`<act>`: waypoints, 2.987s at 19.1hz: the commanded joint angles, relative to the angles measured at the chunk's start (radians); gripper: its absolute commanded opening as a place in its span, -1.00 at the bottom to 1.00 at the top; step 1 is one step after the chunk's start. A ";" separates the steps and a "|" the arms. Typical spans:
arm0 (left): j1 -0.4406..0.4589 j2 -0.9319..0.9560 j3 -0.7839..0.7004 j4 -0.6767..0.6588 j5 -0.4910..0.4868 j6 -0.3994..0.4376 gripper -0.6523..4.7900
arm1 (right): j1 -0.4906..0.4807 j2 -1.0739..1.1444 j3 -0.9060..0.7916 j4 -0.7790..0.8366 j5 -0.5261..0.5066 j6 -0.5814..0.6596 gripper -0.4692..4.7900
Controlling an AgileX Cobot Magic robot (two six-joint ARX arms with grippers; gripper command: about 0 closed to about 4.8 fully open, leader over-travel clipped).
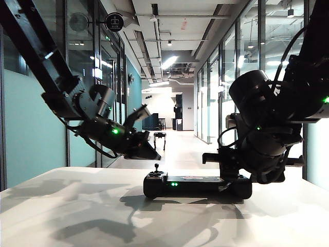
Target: Push the left joystick on the remote control sitting on the white table backward to make the robot dog back up in a straight line until it returns close to you.
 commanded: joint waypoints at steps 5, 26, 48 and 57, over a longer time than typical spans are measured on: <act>-0.024 0.019 0.019 -0.052 0.011 0.058 -0.78 | 0.001 -0.006 0.005 0.024 0.007 0.010 -0.07; -0.023 0.017 0.019 -0.124 0.086 0.181 -0.78 | 0.001 -0.006 0.005 0.024 0.011 0.010 -0.07; -0.022 0.017 0.019 -0.174 0.089 0.229 -0.78 | 0.001 -0.006 0.005 0.023 0.027 0.010 -0.07; -0.022 0.017 0.019 -0.176 0.089 0.229 -0.78 | 0.001 -0.006 0.005 0.024 0.028 0.010 -0.07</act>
